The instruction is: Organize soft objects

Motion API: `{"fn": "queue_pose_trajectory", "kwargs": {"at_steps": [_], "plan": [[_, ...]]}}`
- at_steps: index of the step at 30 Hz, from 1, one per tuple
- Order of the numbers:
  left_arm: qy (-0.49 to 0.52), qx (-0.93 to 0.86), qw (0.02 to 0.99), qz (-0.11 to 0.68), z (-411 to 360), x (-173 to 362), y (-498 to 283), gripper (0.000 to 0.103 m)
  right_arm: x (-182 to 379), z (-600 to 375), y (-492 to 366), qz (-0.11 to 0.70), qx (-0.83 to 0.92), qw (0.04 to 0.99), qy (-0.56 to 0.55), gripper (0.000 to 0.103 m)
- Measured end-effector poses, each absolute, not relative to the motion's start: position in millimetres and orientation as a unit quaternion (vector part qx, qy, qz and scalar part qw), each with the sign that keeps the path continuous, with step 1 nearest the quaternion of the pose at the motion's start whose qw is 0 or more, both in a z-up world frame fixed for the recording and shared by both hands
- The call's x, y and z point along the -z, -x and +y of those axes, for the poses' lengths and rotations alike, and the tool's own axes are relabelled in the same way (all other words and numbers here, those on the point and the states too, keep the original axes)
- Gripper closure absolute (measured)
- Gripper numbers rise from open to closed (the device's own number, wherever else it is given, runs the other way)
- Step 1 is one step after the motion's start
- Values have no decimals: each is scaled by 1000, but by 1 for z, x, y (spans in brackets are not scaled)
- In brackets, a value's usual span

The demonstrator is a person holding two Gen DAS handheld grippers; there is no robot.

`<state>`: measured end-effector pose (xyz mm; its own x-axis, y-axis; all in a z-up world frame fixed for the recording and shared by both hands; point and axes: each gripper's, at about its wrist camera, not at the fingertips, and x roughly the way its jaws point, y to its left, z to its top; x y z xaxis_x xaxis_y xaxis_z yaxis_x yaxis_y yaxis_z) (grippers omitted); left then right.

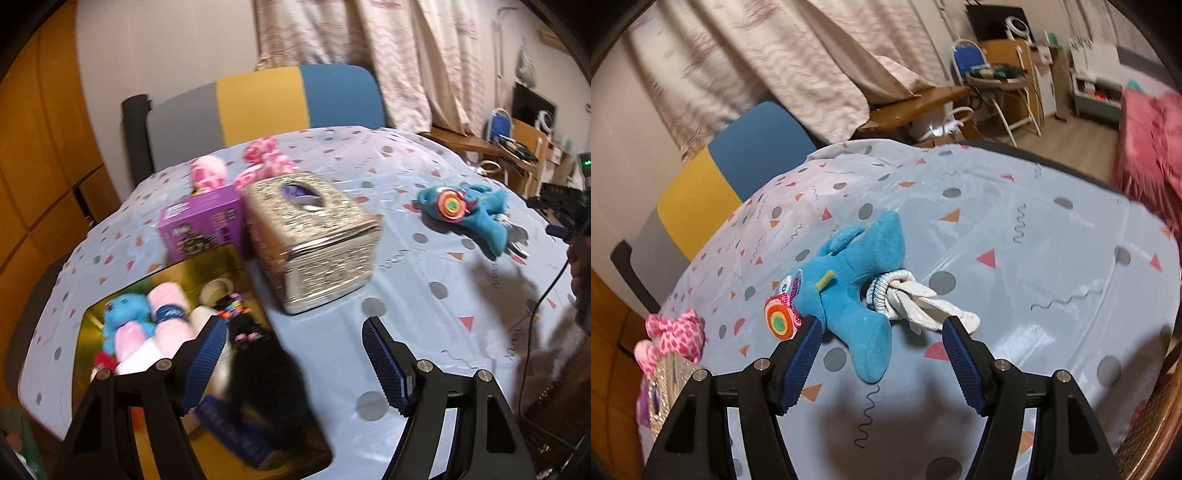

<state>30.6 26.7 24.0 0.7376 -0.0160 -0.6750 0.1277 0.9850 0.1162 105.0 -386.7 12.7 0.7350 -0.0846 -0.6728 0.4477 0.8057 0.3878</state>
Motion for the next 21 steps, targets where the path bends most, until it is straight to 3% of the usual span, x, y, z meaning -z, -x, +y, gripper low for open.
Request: {"fn": "queue_pose_trajectory", "kwargs": {"at_steps": [21], "plan": [[-81,134,901,404,-72,-3,-90,27,-2,-430,-75,272,171,854,-409,34]]}}
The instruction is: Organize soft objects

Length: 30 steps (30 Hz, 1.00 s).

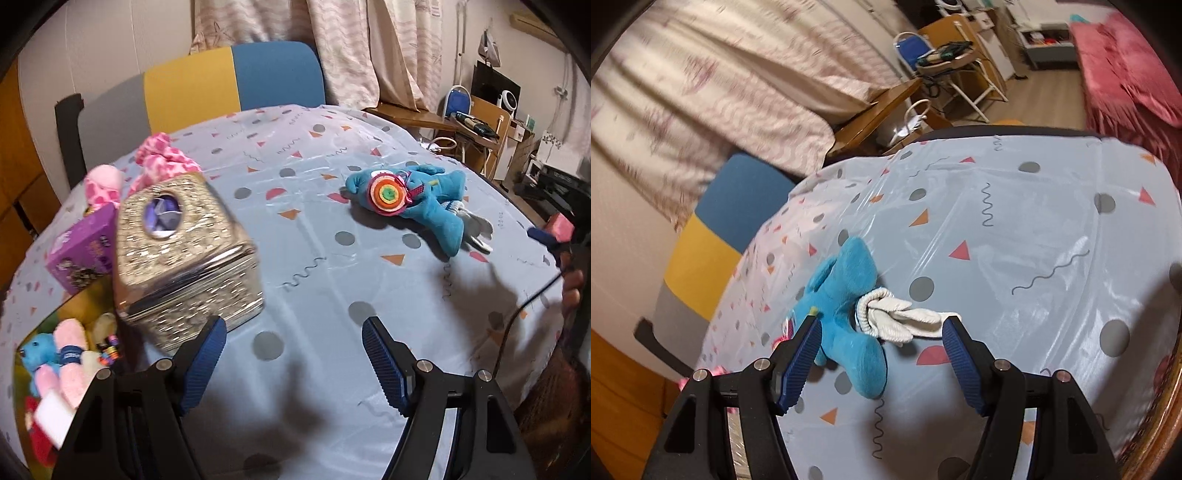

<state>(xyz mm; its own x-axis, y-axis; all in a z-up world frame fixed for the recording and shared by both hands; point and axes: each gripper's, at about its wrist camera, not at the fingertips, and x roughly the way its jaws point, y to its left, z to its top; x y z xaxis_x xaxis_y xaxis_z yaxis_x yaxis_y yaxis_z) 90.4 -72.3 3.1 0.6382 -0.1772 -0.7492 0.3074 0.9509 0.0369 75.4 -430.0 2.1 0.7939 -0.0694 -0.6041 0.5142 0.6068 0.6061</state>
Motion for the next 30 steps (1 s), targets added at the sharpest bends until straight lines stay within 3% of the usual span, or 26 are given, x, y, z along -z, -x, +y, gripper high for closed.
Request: {"fn": "queue_pose_trajectory", "kwargs": {"at_steps": [14,30], "plan": [[-17,224,857,463,-164,10,-162,36,4,-433,-79,274,134,845,-439,34],[44,240,816,524,-281,52,-239,29,8,-434,-79,266,100,840,-462,34]]}}
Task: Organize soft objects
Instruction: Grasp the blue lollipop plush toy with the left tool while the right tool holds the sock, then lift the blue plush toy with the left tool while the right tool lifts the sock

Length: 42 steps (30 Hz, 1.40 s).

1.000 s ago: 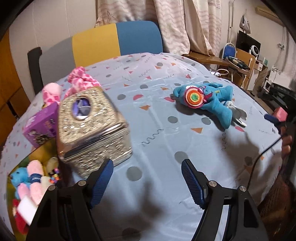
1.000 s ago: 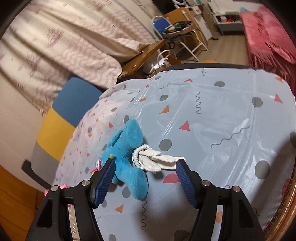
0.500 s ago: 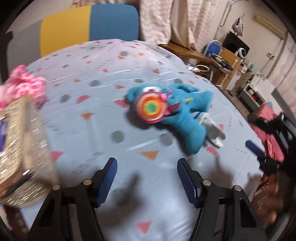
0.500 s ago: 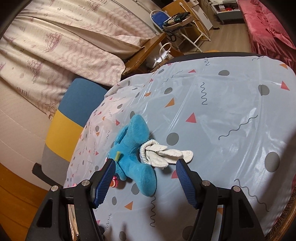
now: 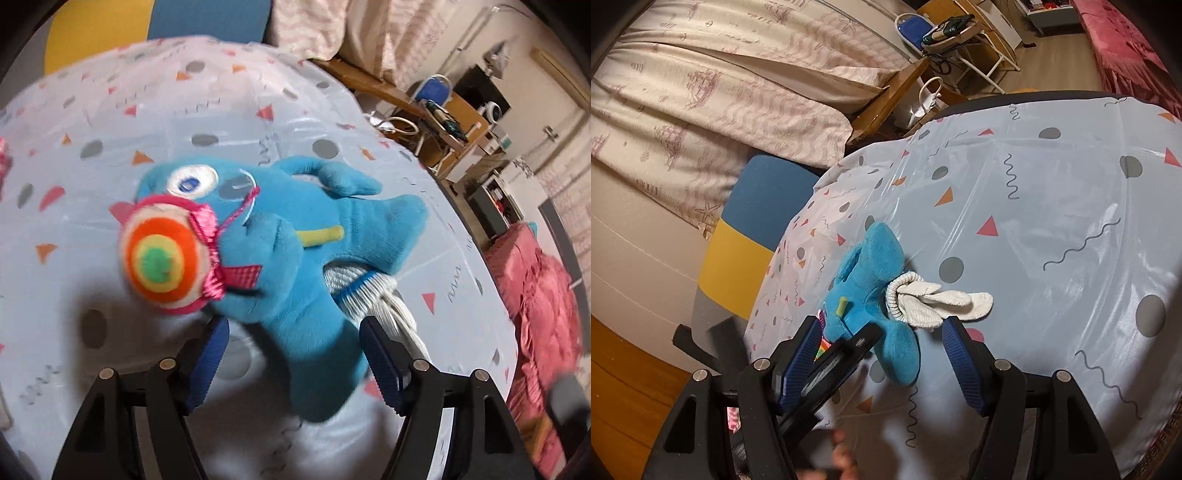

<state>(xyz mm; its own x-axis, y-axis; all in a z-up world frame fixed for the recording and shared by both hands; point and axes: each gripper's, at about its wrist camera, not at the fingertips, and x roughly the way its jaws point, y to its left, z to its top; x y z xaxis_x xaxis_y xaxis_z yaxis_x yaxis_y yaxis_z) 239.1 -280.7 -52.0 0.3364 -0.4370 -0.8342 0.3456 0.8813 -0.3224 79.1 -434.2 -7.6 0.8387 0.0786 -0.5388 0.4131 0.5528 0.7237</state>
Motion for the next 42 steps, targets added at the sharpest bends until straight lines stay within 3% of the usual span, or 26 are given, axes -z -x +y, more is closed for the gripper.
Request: {"fn": "queue_pose_trajectory", "kwargs": {"at_steps": [1,2,3,7,16,24,32,42], "plan": [[50,236,814,529,-282,56,-243,32,8,-434,-80,267,98,840,-463,34],[56,232,811,533,-283,60,-247,47,8,-434,-80,268,97,840,-463,34],[67,234,807,538,-283,64,-251,51,9,-433,-81,269,96,839,-463,34],[90,261,800,533,-271,63,-250,61,10,-433,-82,271,93,837,-466,34],[65,298,790,532,-205,49,-213,61,10,-433,-82,274,102,838,-460,34],[37,307,778,546,-147,46,-182,61,18,-421,-101,340,105,834,-423,34],[-78,363,760,534,-126,51,-126,61,15,-395,-146,483,49,839,-246,34],[-105,381,751,529,-108,50,-107,59,41,-351,-169,615,-65,785,-37,34]]}}
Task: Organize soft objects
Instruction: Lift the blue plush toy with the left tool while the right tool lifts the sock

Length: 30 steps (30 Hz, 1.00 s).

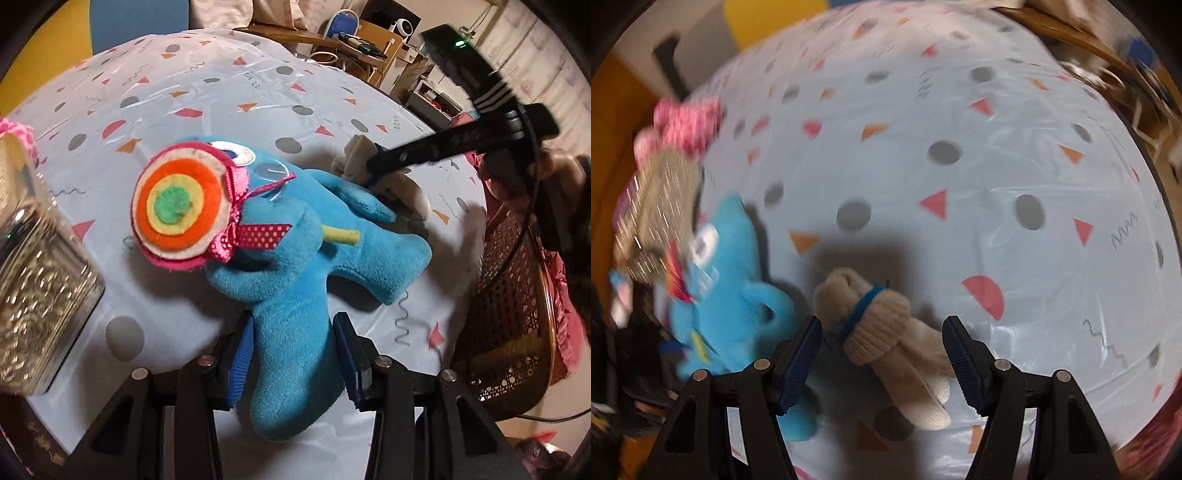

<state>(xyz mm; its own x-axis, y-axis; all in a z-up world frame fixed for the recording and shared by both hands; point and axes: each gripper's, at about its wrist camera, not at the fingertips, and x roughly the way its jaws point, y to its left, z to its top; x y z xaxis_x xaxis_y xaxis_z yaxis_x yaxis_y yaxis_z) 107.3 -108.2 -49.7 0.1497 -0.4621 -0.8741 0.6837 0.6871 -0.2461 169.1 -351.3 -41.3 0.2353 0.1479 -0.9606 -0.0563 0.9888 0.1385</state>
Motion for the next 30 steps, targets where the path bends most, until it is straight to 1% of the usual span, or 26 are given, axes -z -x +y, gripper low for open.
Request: {"fn": "queue_pose_trajectory", "kwargs": {"at_steps": [3,4,5,6,7,9,12,15,16,17,18,20,23,26,30], "plan": [[-94,377,751,533,-97,51,-105,57,55,-338,-173,636,-68,769,3,34],[-88,375,752,535,-93,51,-104,51,59,-334,-175,644,-63,763,13,35],[-81,372,753,537,-90,51,-104,42,61,-332,-175,645,-59,761,20,48],[-74,368,754,539,-85,52,-103,38,62,-329,-176,647,-60,760,28,60],[-71,363,756,540,-81,52,-102,36,64,-325,-176,647,-61,759,33,60],[-55,353,762,540,-72,52,-99,36,61,-323,-176,642,-51,764,30,67],[-9,341,767,544,-58,53,-96,35,51,-328,-179,610,-28,792,-15,67],[5,324,780,535,-52,49,-93,34,60,-337,-183,597,13,800,-59,67],[9,323,782,533,-52,47,-92,31,66,-340,-183,594,22,801,-71,66],[14,323,784,530,-51,44,-92,25,71,-342,-181,585,29,807,-77,66],[19,323,787,525,-51,40,-91,21,71,-343,-180,583,34,809,-70,66],[26,317,795,517,-54,34,-91,12,69,-344,-176,573,43,815,-66,66],[32,302,802,514,-67,28,-99,11,73,-354,-177,580,43,807,-100,64],[33,272,801,532,-85,29,-111,11,72,-368,-175,578,39,804,-134,64],[56,249,795,550,-101,29,-127,10,72,-370,-176,579,37,804,-132,63]]}}
